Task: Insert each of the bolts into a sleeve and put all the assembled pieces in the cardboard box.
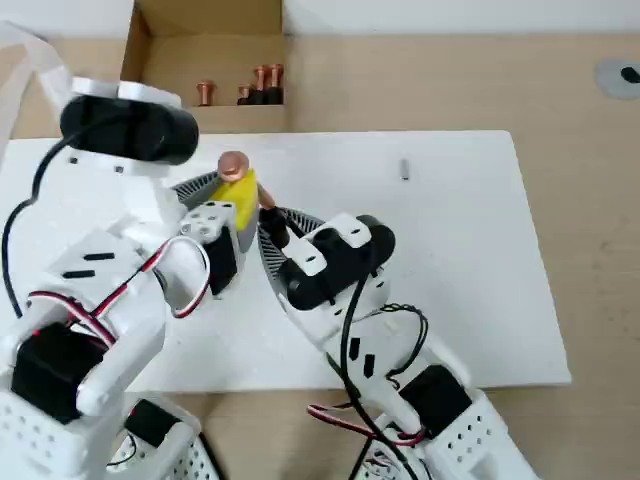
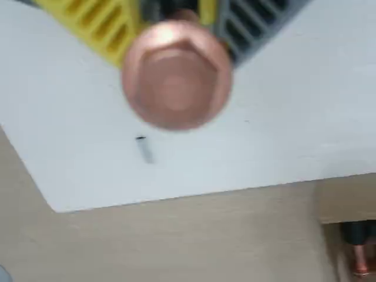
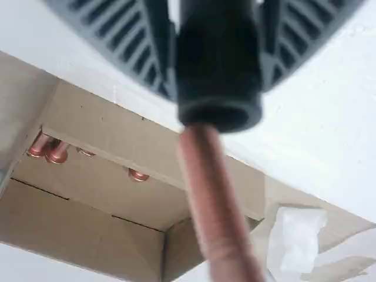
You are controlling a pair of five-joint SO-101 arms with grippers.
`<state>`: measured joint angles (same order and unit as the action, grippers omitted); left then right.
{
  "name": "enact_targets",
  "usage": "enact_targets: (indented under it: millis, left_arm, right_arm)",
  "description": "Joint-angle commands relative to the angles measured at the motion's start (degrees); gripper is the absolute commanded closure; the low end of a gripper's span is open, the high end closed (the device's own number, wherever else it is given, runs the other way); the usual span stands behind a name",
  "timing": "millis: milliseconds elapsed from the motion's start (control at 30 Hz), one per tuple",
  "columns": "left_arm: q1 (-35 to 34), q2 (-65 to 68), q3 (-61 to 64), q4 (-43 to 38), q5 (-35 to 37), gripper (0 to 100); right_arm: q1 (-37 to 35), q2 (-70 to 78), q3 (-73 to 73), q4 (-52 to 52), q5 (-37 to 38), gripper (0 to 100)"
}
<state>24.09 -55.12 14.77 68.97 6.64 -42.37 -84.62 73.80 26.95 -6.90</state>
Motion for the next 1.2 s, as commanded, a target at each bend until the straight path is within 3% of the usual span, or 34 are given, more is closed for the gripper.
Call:
enact_targets:
  millis: [0,233,500,767,967,1167]
  left_arm:
    - [-0.97,0.13,-4.66,0.88,-0.53,99]
    - [-0.53,0.31,-6.51,4.13,-0.35,99]
    - [5.45,0.31,-6.51,6.07,-0.18,99]
    - [5.36,0.31,-6.51,6.07,-0.18,99]
    - [3.87,0.31,-6.42,6.07,6.86,85]
    - [-0.7,0.31,-6.42,6.15,8.7,84]
  right_arm:
    - [-0.57,-1.27,-0.22,-1.67,0.53,98.9]
    - [-0.57,-1.27,-0.22,-1.67,0.53,98.9]
    - [-0.57,-1.27,-0.22,-1.67,0.53,98.9]
    - [-0.57,-1.27,-0.22,-1.67,0.53,98.9]
    - [-0.57,-1.27,-0.31,-1.67,0.53,98.9]
    - [-0.57,-1.27,-0.4,-1.67,0.53,98.9]
